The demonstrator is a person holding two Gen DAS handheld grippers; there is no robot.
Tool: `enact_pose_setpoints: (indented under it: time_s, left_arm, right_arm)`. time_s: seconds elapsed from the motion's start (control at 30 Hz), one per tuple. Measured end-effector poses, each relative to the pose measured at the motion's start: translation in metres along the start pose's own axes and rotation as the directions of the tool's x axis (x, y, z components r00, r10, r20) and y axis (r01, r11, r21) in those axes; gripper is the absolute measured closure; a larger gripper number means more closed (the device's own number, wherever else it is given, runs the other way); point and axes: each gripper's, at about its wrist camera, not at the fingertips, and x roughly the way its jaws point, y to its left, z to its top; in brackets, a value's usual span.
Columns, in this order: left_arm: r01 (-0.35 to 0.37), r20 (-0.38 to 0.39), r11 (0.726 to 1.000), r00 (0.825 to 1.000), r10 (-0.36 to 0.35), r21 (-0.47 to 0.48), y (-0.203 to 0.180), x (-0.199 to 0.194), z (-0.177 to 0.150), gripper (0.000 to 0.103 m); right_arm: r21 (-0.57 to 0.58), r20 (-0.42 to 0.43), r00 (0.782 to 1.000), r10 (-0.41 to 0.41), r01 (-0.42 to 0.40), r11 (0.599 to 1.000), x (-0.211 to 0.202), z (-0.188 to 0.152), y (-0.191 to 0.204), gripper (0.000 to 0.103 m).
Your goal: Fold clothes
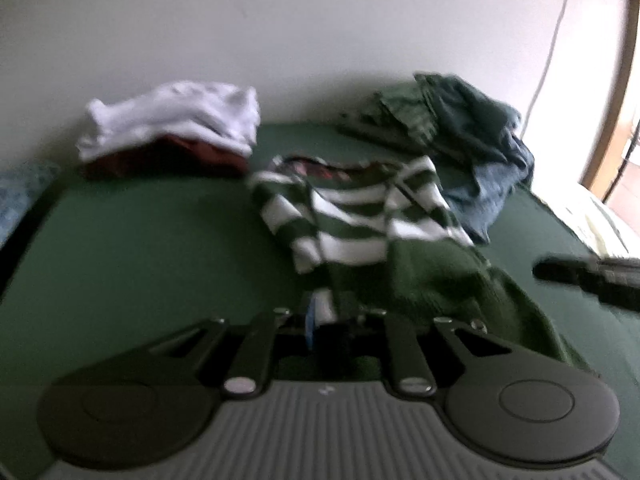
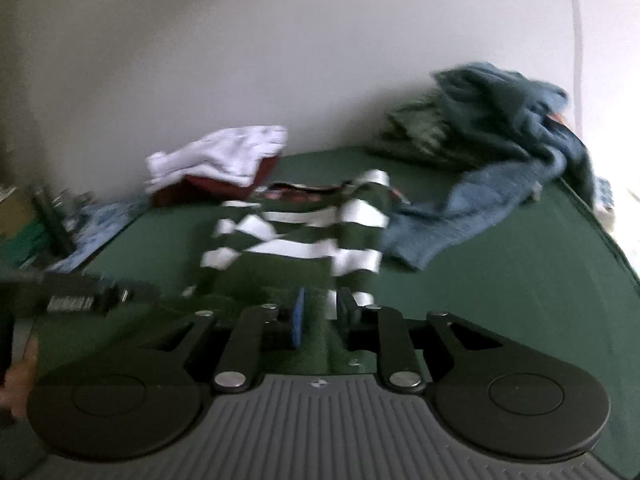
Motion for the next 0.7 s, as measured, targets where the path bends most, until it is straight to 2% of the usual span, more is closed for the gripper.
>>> enact_pose_setpoints:
  time_s: [0.1,0.13,0.23,0.27,0.33,0.4,0.5,0.6,0.7]
  left_arm:
    - [0.056,0.019,0.998,0.998,-0.055,-0.033,-0.002,-0.018,0.008,0.092]
    - [0.072,0.023,0.997,0.997,-0.071,-0.04,-0.003,-0.022,0.01,0.092]
    - [0.064,0.001,0.998,0.998,-0.064,0.012,-0.016,-0.01,-0.002,0.089]
    - [0.062,-0.007,0.998,0.998,-0.062,0.029,-0.021,-0.006,-0.006,0.084]
    - [0.058,-0.021,0.996,0.998,-0.057,0.064,-0.029,0.002,-0.013,0.084]
    - [0.054,-0.036,0.994,0.998,-0.051,0.099,-0.038,0.01,-0.021,0.078]
    - [0.051,-0.057,0.988,0.997,-0.043,0.149,-0.051,0.021,-0.032,0.078]
    - [0.07,-0.068,0.988,0.996,-0.061,0.139,-0.039,0.023,-0.024,0.078]
    - [0.093,-0.074,0.991,0.994,-0.086,0.094,-0.016,0.025,-0.008,0.078]
  right_arm:
    - [-0.031,-0.053,0.998,0.018,-0.019,0.999,0.006,-0.007,0.008,0.064]
    - [-0.039,-0.068,0.998,0.015,-0.017,0.999,0.009,-0.011,0.01,0.064]
    - [-0.039,-0.104,0.995,0.003,-0.007,0.999,0.018,-0.02,0.012,0.063]
    - [-0.035,-0.101,0.995,0.004,-0.008,0.999,0.02,-0.023,0.011,0.063]
    - [-0.029,-0.094,0.996,-0.006,0.003,1.0,0.023,-0.025,0.009,0.065]
    - [-0.015,-0.098,0.995,-0.025,0.024,1.0,0.024,-0.025,0.005,0.066]
    - [0.025,-0.119,0.993,-0.019,0.022,0.999,0.026,-0.022,-0.002,0.064]
    - [0.065,-0.14,0.99,-0.013,0.022,0.998,0.028,-0.018,-0.009,0.065]
    - [0.054,-0.129,0.992,-0.006,0.013,0.998,0.026,0.0,-0.019,0.07]
